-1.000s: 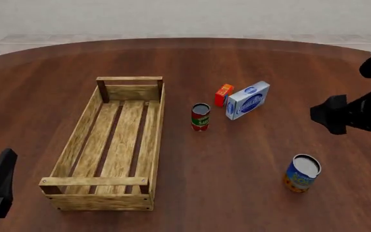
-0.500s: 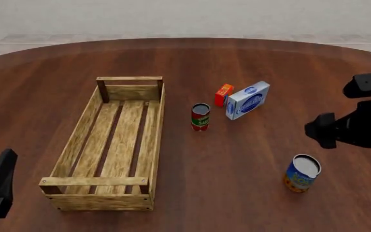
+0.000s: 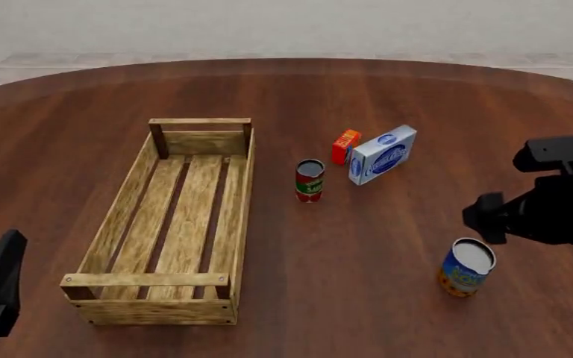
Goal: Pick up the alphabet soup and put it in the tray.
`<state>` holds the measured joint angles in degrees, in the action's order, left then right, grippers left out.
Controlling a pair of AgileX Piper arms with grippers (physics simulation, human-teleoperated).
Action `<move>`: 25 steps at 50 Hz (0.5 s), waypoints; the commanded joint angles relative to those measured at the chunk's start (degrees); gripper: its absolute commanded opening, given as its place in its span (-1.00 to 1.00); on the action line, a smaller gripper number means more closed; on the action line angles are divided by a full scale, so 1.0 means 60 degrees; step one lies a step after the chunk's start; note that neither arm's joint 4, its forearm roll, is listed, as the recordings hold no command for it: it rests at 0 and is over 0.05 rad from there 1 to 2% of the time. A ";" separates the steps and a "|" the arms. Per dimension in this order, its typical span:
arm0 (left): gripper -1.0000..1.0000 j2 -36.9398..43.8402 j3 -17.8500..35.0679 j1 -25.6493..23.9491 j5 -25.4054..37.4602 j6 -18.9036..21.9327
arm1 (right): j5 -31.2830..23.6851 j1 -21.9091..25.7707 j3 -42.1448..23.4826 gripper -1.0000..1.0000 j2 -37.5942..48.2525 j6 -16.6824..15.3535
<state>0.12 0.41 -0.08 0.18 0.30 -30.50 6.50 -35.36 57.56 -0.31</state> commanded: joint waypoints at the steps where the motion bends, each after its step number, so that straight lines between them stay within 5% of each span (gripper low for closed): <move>1: 1.00 0.0000 0.0000 -0.0002 0.0000 0.0000 | 0.0358 -0.0076 0.0203 1.00 0.0277 0.0028; 25: 1.00 0.0000 0.0000 0.0001 0.0001 -0.0001 | 0.0861 -0.0197 0.0489 1.00 0.0776 0.0045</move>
<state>0.12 0.41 -0.08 0.19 0.30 -26.40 5.53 -32.96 61.10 -0.09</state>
